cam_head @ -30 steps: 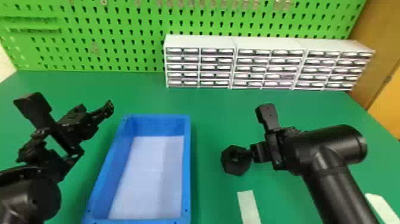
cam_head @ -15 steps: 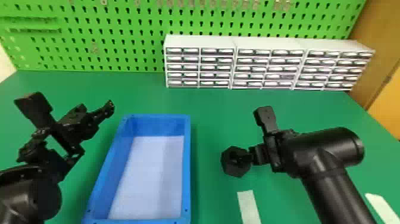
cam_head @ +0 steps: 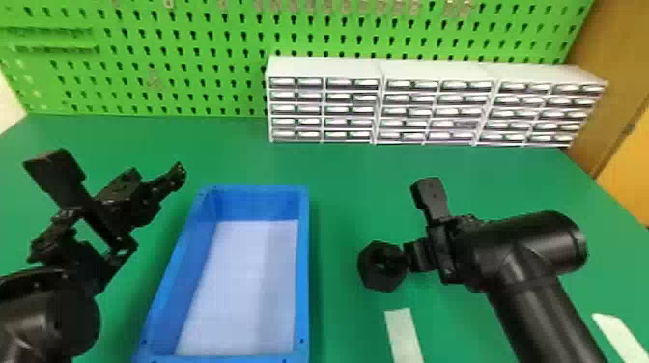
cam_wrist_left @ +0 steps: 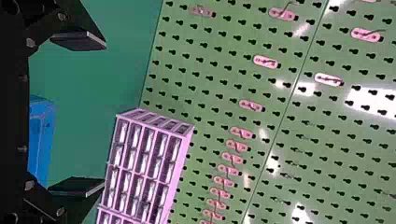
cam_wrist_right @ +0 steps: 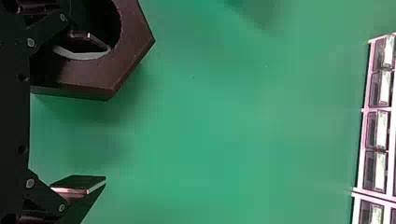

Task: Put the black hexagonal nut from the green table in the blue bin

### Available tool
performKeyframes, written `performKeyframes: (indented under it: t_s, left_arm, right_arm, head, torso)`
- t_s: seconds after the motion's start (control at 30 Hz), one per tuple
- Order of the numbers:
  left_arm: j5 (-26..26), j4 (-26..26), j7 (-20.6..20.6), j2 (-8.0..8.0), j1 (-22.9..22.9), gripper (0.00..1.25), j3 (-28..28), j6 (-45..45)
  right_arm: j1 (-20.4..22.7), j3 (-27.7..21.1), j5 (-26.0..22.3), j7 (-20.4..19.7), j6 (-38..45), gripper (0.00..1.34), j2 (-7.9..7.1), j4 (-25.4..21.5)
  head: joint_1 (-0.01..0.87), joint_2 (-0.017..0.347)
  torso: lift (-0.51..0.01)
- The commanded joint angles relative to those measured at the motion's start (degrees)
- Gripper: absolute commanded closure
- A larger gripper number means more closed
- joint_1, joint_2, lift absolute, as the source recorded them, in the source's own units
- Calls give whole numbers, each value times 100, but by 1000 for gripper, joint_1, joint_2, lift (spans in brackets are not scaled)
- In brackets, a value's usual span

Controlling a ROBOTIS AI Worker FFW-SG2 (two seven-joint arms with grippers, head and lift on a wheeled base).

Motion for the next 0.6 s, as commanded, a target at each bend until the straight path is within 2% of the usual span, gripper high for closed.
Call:
performKeyframes:
  t_s: [0.0,0.3,0.37,0.4,0.53,0.57]
  left_arm:
    - [0,0,0,-1,-7,236,-2,0]
    - [0,0,0,-1,-7,234,-11,0]
    - [0,0,0,-1,-7,234,-11,0]
    - [0,0,0,-1,-7,234,-11,0]
    - [0,0,0,-1,2,236,-11,0]
    - [0,0,9,-1,2,236,-11,0]
  right_arm:
    - [0,1,3,0,1,277,0,11]
    - [0,10,-6,0,-8,280,-9,11]
    - [0,10,-6,0,-8,314,0,11]
    - [0,18,-6,0,-8,355,0,11]
    - [0,27,-6,0,-8,688,0,11]
    - [0,27,-6,0,-8,717,0,11]
  head:
    - [692,9]
    - [692,9]
    - [692,9]
    - [692,9]
    - [692,9]
    - [692,9]
  torso:
    - [-97]
    - [-97]
    - [-97]
    - [-97]
    - [-97]
    - [-97]
